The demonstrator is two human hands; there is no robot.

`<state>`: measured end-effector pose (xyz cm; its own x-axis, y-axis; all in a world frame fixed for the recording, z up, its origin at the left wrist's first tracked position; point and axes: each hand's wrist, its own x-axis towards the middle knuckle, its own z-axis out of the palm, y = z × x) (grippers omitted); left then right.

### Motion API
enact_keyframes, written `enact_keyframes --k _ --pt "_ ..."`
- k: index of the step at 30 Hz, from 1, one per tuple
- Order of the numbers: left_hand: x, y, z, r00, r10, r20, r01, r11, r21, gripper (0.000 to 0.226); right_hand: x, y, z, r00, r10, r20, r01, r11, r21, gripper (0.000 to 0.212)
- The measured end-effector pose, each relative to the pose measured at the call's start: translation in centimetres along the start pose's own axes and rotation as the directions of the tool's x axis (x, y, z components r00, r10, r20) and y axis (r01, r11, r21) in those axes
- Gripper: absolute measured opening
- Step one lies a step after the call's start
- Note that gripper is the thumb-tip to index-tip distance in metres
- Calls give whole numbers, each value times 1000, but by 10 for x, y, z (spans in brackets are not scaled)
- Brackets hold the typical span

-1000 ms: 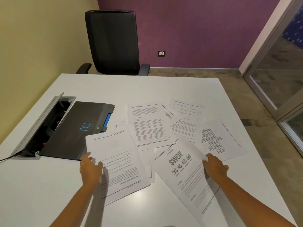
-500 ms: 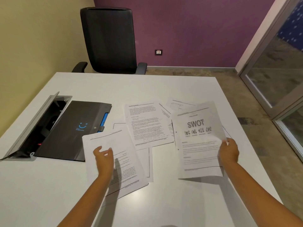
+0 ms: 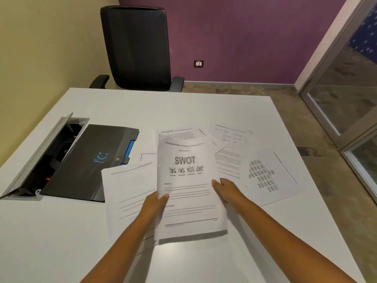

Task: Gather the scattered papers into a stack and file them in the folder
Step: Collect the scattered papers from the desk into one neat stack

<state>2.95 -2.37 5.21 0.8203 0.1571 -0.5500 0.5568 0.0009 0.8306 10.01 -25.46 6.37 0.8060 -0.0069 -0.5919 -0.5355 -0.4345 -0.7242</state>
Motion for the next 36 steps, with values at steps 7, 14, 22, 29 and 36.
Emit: enact_keyframes --k 7,14,22,29,36 --pt "13 -39 -36 962 -199 -186 134 941 -312 38 26 11 -4 994 36 -102 -39 999 -24 17" --pt "29 -54 -39 956 -255 -143 181 901 -395 43 56 0 -9 988 80 -133 -73 996 56 24" --pt "31 -66 -47 970 -204 -135 152 934 -323 30 69 -14 8 994 71 -86 -73 997 -22 17" --pt "26 -64 -46 982 -150 -118 106 942 -320 37 72 1 1 986 82 -143 -81 997 17 10" --pt "25 -62 -45 983 -155 -101 112 932 -344 39 54 6 -42 955 56 -290 25 964 266 3"
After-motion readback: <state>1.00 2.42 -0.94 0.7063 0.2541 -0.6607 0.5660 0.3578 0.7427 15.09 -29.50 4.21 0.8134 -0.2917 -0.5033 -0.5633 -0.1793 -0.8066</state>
